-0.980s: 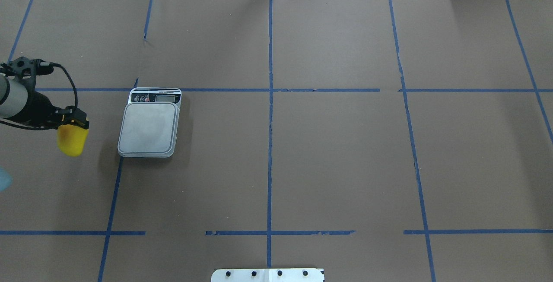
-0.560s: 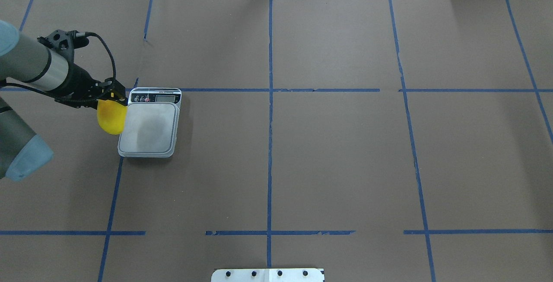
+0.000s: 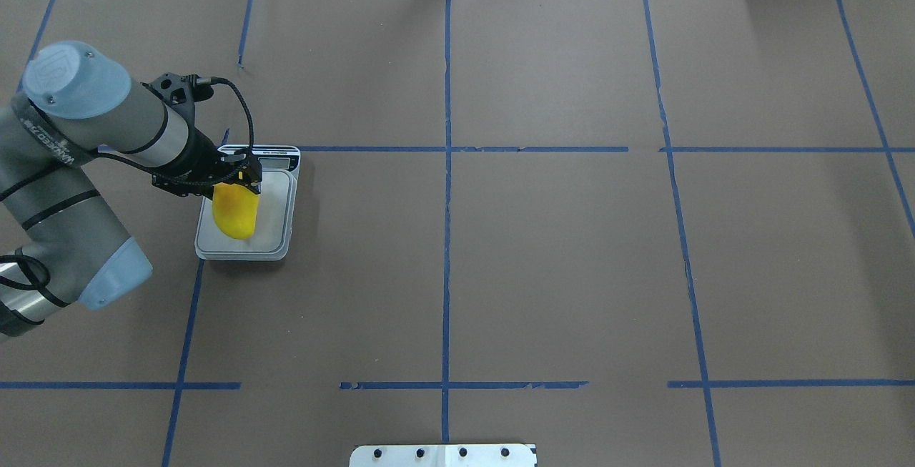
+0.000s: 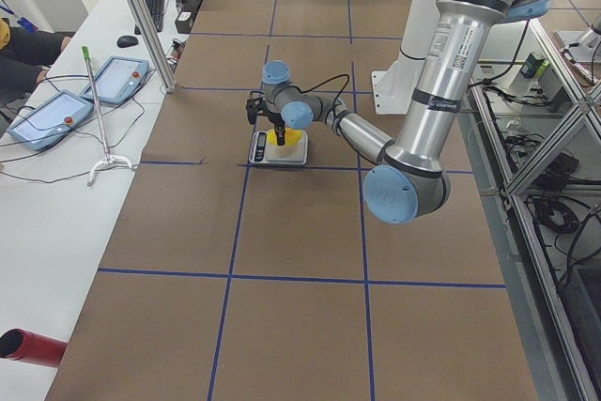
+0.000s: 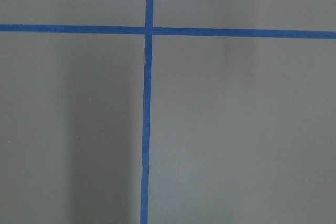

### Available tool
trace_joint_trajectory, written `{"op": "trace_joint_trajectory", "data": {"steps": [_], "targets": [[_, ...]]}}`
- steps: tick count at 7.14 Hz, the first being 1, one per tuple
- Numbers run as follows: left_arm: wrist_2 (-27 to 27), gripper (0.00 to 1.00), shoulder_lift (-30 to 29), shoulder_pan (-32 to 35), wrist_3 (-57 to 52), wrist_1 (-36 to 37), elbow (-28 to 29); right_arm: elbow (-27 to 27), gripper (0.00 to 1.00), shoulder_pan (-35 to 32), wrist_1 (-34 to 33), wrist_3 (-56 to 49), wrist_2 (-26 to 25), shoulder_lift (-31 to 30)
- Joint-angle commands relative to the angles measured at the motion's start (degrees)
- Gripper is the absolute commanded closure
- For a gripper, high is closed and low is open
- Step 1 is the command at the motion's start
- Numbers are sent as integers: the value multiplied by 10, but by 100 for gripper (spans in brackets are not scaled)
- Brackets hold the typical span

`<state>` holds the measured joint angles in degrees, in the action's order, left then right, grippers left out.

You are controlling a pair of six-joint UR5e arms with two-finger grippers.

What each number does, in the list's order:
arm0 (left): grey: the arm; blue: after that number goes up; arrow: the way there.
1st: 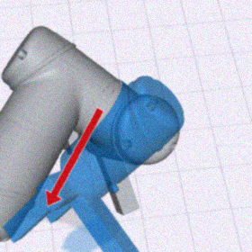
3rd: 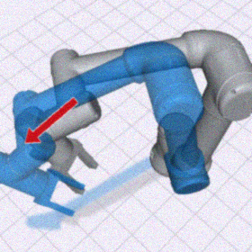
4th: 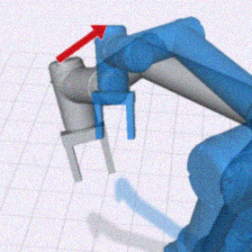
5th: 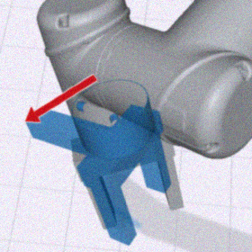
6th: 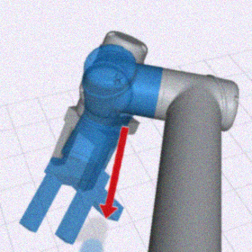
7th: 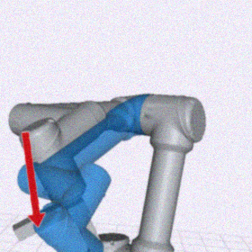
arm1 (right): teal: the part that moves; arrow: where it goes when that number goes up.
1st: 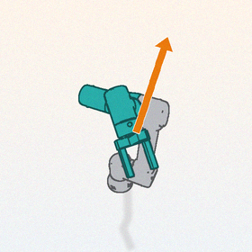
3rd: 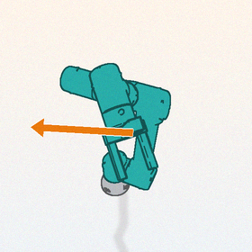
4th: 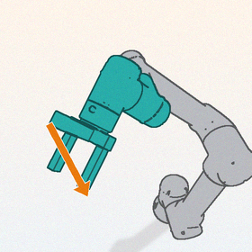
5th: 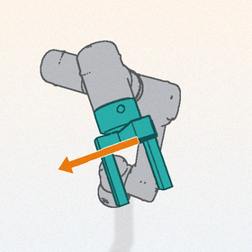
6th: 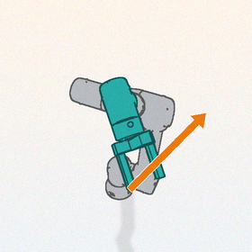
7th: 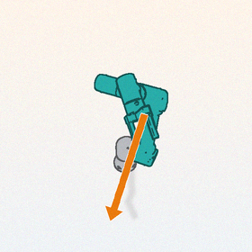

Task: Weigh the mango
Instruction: 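Lower the mango onto the scale pan and open the left gripper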

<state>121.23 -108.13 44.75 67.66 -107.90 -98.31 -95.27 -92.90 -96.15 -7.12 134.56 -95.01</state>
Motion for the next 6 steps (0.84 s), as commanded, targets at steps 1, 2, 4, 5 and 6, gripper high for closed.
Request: {"op": "trace_joint_trajectory", "data": {"steps": [1, 2, 4, 5, 6], "targets": [[-8, 55, 4, -5, -2, 3, -1, 0, 0, 0, 0, 0, 0, 0], [-11, 1, 4, 2, -3, 5, -7, 0, 0, 0, 0, 0, 0, 0], [-11, 0, 4, 28, -9, 14, -34, 0, 0, 0, 0, 0, 0, 0], [-4, 0, 7, 81, -90, 47, -67, 0, 0, 0, 0, 0, 0, 0], [-3, 0, 33, 129, -210, 113, -99, 0, 0, 0, 0, 0, 0, 0]]}}
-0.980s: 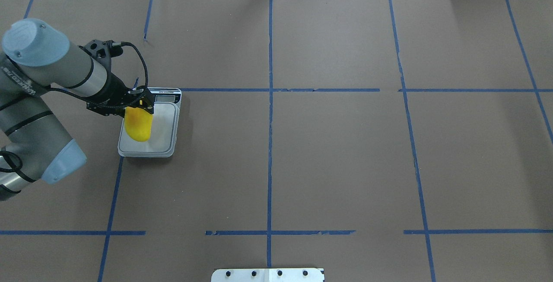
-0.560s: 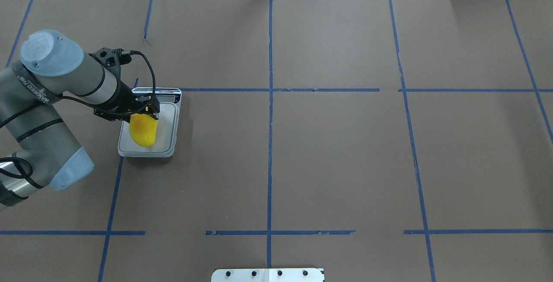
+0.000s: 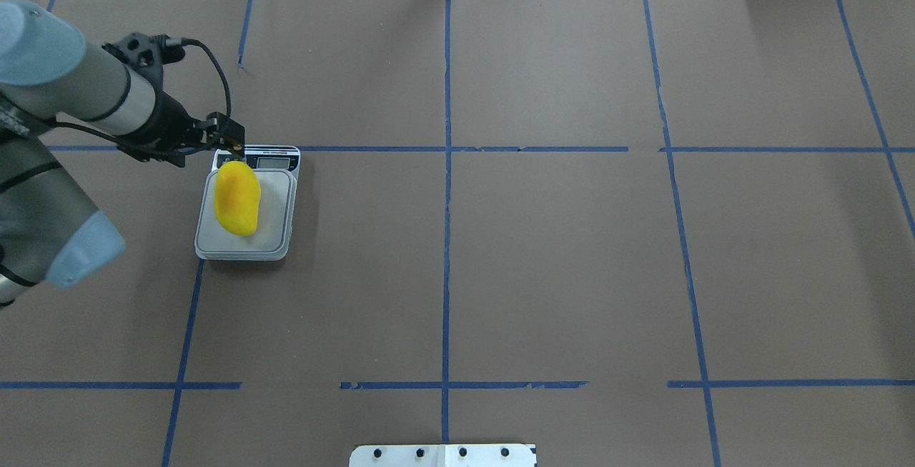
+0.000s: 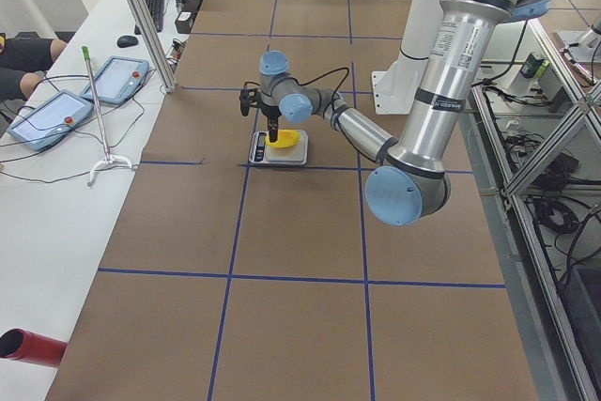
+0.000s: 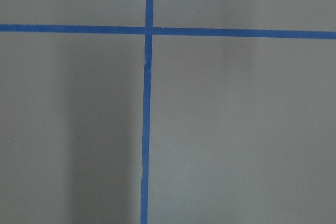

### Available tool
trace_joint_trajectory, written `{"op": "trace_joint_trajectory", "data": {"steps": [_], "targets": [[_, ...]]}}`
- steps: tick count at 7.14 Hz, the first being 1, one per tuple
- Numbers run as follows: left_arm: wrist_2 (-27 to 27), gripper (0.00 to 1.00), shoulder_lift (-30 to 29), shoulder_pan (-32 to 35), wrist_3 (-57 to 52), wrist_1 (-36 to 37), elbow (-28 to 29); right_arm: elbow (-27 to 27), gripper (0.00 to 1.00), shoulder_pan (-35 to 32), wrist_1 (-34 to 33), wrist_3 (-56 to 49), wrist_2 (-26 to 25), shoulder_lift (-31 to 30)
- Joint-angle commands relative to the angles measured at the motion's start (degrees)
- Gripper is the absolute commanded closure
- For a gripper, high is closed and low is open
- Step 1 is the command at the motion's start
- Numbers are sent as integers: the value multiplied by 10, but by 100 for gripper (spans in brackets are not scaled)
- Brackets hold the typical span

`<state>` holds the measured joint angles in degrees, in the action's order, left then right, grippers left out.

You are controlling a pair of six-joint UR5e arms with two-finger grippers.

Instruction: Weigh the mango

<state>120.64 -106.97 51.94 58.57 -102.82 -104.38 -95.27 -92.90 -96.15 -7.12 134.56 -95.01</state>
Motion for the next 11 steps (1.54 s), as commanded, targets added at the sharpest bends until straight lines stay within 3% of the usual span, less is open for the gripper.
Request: {"op": "trace_joint_trajectory", "data": {"steps": [1, 2, 3, 5, 6, 7, 11], "targets": [[18, 0, 66, 112, -200, 71, -53, 0, 0, 0, 0, 0, 0, 0], [105, 0, 98, 201, -330, 73, -19, 0, 0, 0, 0, 0, 0, 0], [151, 0, 149, 280, -458, 72, -2, 0, 0, 0, 0, 0, 0, 0], [154, 0, 187, 409, -679, 75, 104, 0, 0, 0, 0, 0, 0, 0], [155, 0, 190, 443, -690, 93, 130, 0, 0, 0, 0, 0, 0, 0], [159, 0, 189, 443, -666, 130, 104, 0, 0, 0, 0, 0, 0, 0], [144, 0, 209, 444, -631, 119, 95, 0, 0, 0, 0, 0, 0, 0]]}}
